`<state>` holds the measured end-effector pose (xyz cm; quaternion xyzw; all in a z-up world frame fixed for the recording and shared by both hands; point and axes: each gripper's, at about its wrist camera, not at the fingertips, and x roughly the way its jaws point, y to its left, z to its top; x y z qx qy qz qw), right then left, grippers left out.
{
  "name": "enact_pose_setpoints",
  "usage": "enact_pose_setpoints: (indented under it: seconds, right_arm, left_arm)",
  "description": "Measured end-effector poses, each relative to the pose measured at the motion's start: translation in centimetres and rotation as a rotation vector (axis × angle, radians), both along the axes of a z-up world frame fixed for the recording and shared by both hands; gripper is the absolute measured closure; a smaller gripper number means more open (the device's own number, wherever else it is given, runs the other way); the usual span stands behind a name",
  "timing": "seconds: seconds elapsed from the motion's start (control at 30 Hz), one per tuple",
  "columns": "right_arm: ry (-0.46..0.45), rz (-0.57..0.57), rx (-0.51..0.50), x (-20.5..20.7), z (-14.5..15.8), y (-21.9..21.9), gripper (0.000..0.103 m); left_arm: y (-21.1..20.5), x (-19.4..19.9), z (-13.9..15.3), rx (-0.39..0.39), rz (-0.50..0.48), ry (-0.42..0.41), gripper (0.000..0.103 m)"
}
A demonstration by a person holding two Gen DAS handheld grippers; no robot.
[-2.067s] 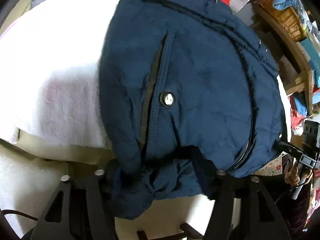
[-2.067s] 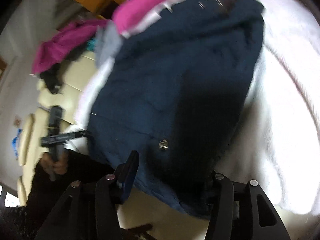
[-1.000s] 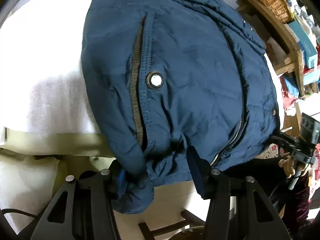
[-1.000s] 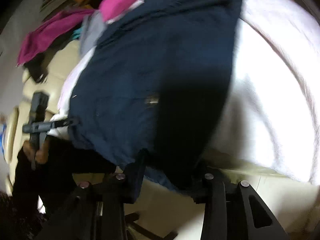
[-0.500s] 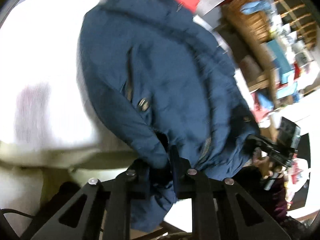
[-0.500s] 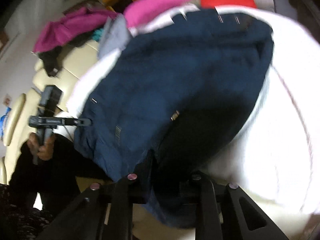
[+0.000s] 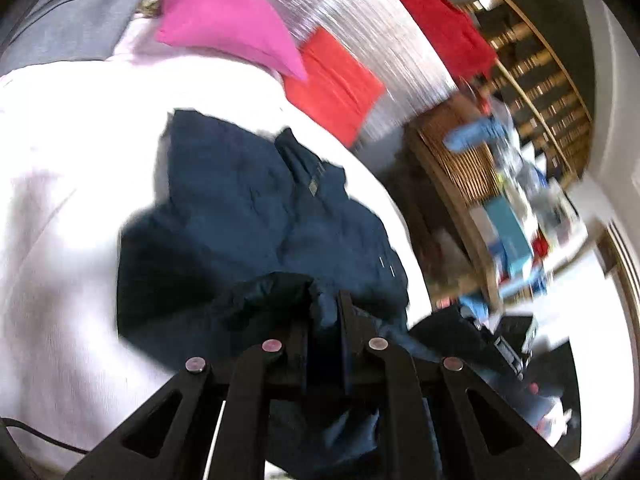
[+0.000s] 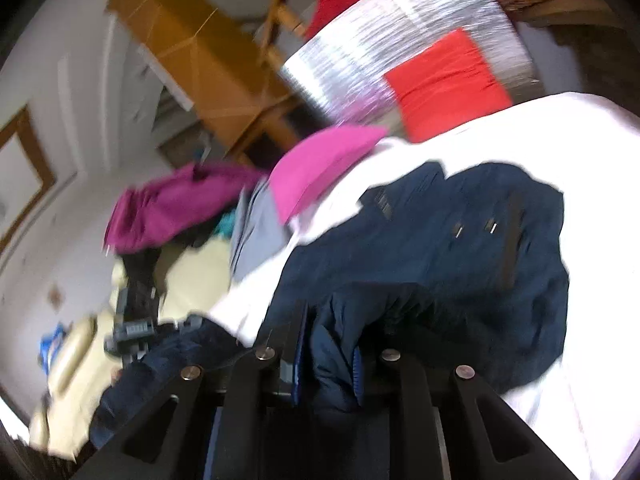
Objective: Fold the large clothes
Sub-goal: 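Carry the held navy jacket with both tools toward the bed center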
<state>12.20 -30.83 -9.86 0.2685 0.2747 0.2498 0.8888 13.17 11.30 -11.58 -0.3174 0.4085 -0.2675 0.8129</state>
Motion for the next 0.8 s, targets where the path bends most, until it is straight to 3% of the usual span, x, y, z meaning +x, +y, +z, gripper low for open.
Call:
enact_pose_setpoints:
  seconds: [0.03,0.1,0.37,0.5,0.8]
  right_arm:
    - [0.005,-0.027,0.016,0.5,0.1,-2.5,0.084]
    - [0.035,-0.065,0.046,2.9,-0.5,-3.6,0.084]
    - [0.153,-0.167,0.073,11.3,-3.5,-4.6,0.084]
    - [0.162,-0.189,0.128,12.5,-3.8,-6.1,0.084]
    - [0.191,-0.238,0.246,15.1,-5.0,-8.1,0.084]
  left_arm:
    - [0.2,1.5,-0.4,-0.014,0.038,0.001,0.091]
    - [0.7,3.3,-1.0,-0.035,0.09,0.012,0.091]
    - [1.4,9.6,-5.3,-0.017,0.278,0.099,0.092]
    - [1.4,11.8,-5.2,-0.036,0.291,0.086,0.092]
    - [0.1,15.2,-4.5,0.012,0.295,0.045,0.092]
